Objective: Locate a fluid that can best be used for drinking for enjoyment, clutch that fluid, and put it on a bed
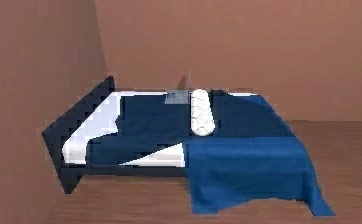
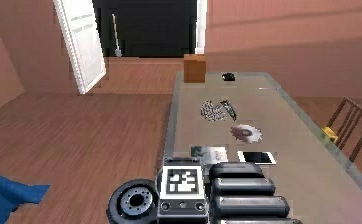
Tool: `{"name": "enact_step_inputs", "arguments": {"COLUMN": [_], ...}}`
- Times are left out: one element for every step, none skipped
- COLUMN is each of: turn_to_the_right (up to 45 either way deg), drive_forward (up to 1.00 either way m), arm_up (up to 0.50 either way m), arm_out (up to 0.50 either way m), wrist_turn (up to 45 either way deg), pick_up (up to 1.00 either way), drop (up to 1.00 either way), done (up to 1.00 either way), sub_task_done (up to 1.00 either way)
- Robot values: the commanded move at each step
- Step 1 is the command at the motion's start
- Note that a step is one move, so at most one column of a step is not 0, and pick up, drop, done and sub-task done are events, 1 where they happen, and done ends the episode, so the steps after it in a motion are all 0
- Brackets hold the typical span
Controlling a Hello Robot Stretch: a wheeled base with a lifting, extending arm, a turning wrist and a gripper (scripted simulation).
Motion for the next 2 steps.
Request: {"name": "enact_step_inputs", "arguments": {"turn_to_the_right": [6.0, 0.0], "drive_forward": [0.00, 0.30], "arm_up": [0.00, 0.00], "arm_out": [0.00, 0.00], "wrist_turn": [0.0, 0.0], "pick_up": [0.00, 0.00], "drop": [0.00, 0.00], "done": [0.00, 0.00], "sub_task_done": [0.00, 0.00]}}
